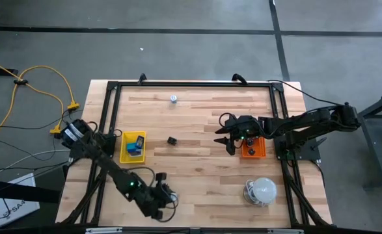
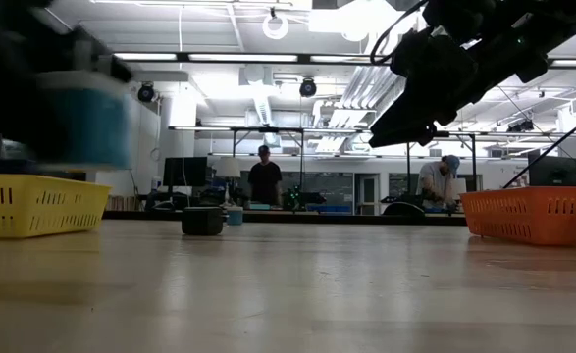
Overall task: Pick & Place Office items
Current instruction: Put the bottom blue white charger adapter into the orange bin
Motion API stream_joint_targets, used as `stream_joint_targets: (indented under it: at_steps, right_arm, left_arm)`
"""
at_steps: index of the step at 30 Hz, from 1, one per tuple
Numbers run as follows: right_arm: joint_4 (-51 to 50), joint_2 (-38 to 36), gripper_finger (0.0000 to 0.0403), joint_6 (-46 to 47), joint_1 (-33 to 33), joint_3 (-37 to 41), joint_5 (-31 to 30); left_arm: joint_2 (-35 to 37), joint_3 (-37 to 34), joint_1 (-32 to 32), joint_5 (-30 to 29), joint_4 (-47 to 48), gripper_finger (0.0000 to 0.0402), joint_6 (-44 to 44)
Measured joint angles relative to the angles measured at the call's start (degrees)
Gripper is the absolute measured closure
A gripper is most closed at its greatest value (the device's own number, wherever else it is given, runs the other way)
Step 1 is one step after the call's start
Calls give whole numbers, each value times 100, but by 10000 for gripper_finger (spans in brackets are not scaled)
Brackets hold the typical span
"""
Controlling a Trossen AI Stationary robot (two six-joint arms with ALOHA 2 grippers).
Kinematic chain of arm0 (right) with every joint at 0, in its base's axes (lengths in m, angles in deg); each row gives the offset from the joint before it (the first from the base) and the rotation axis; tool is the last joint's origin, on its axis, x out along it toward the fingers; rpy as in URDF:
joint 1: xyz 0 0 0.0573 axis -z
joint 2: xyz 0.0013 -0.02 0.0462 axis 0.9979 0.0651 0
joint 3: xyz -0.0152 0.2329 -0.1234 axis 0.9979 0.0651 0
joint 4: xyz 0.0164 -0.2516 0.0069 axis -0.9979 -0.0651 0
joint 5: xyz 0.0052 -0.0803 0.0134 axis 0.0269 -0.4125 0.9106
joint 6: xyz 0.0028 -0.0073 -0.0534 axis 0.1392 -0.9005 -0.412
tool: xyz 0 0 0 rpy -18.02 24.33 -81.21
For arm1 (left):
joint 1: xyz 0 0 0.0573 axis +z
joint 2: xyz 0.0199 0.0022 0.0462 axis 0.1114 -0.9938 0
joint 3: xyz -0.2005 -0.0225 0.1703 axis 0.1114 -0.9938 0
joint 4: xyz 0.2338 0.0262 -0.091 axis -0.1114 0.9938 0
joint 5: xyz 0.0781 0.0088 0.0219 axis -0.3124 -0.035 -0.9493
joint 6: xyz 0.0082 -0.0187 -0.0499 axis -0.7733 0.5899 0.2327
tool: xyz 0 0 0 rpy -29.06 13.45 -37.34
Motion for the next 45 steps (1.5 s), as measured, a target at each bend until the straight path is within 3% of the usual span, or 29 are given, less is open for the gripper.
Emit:
stream_joint_targets:
  at_steps: [5,11,22,29,45]
  right_arm:
    - [1,-1,224,-4,0,0,112]
    - [-1,1,224,-15,0,0,140]
    - [39,-1,224,-217,0,0,251]
    - [551,-1,224,-706,0,0,289]
    - [935,8,224,-1228,-4,2,397]
  left_arm:
    - [212,0,529,85,3,266,-538]
    - [383,4,1343,751,-1,266,-1127]
    - [659,7,2494,1027,-225,266,-2424]
    - [687,9,3139,1693,-805,266,-2694]
    - [687,11,3875,1987,-1342,266,-2886]
